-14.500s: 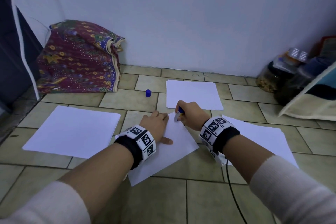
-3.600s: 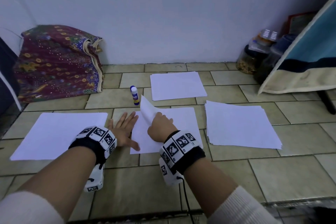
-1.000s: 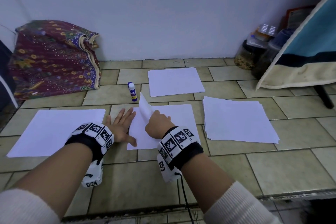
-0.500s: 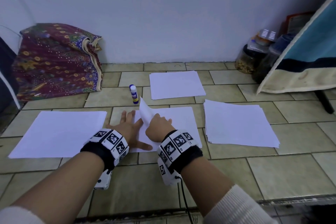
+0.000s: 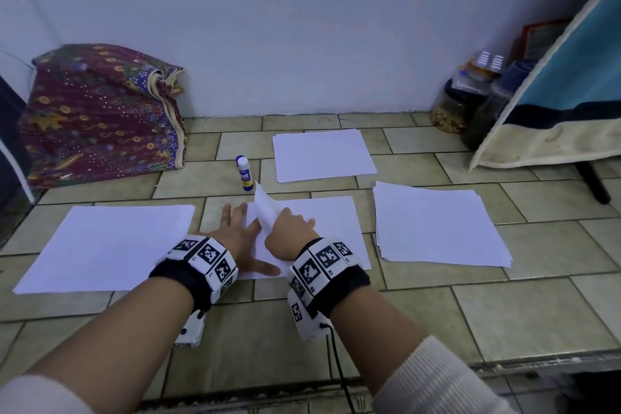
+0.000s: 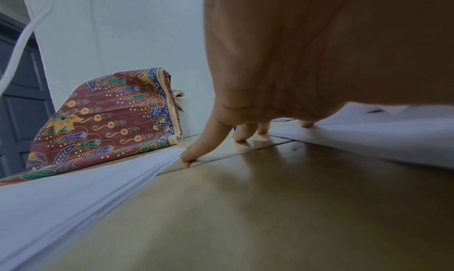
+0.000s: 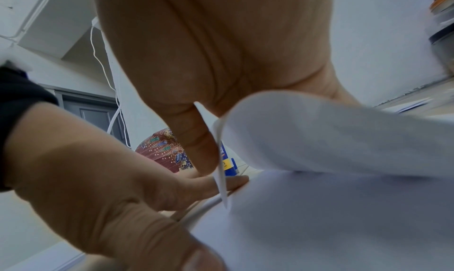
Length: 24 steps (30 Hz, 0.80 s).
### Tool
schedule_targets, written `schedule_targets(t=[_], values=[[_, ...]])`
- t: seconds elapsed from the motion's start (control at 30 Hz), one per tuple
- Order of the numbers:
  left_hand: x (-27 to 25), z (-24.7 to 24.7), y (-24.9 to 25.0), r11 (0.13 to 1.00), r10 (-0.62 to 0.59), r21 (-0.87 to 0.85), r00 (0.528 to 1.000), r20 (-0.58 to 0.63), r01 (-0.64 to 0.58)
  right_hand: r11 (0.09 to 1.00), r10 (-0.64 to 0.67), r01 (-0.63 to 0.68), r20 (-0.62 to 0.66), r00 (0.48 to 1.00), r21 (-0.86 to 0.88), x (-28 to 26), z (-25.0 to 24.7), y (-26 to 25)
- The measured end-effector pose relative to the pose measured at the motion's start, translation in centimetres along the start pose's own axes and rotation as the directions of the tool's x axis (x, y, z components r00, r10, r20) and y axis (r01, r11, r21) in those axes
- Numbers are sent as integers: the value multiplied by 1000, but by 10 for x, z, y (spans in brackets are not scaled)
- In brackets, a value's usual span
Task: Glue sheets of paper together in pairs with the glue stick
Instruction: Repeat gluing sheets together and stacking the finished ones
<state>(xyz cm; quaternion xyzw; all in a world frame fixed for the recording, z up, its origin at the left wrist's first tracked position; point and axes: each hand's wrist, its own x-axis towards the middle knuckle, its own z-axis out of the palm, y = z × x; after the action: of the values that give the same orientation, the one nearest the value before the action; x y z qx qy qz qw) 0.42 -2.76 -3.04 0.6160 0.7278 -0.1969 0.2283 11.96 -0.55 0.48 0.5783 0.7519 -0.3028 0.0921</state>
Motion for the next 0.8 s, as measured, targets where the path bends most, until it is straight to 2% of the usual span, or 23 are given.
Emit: schedule_targets(t=[0.23, 0.43, 0.53, 0.67, 0.8], values=[[1, 1, -1, 1000, 10, 3, 1000, -1, -10, 999, -11, 11, -9, 1000, -41, 1, 2, 1], [5, 3, -8, 999, 19, 31, 999, -27, -18, 999, -26, 27, -23, 999, 30, 4, 6, 3], [6, 1, -18, 999, 44, 10, 995, -91, -44, 995, -47, 50, -43, 998, 83, 5, 10, 5], [7, 1, -31, 994, 102, -25, 986, -130, -107, 998, -59, 59, -31, 998, 7, 10, 15, 5], [12, 4, -35, 991, 118, -42, 986, -114, -123, 997, -61, 60, -17, 998, -51, 12, 18, 4]])
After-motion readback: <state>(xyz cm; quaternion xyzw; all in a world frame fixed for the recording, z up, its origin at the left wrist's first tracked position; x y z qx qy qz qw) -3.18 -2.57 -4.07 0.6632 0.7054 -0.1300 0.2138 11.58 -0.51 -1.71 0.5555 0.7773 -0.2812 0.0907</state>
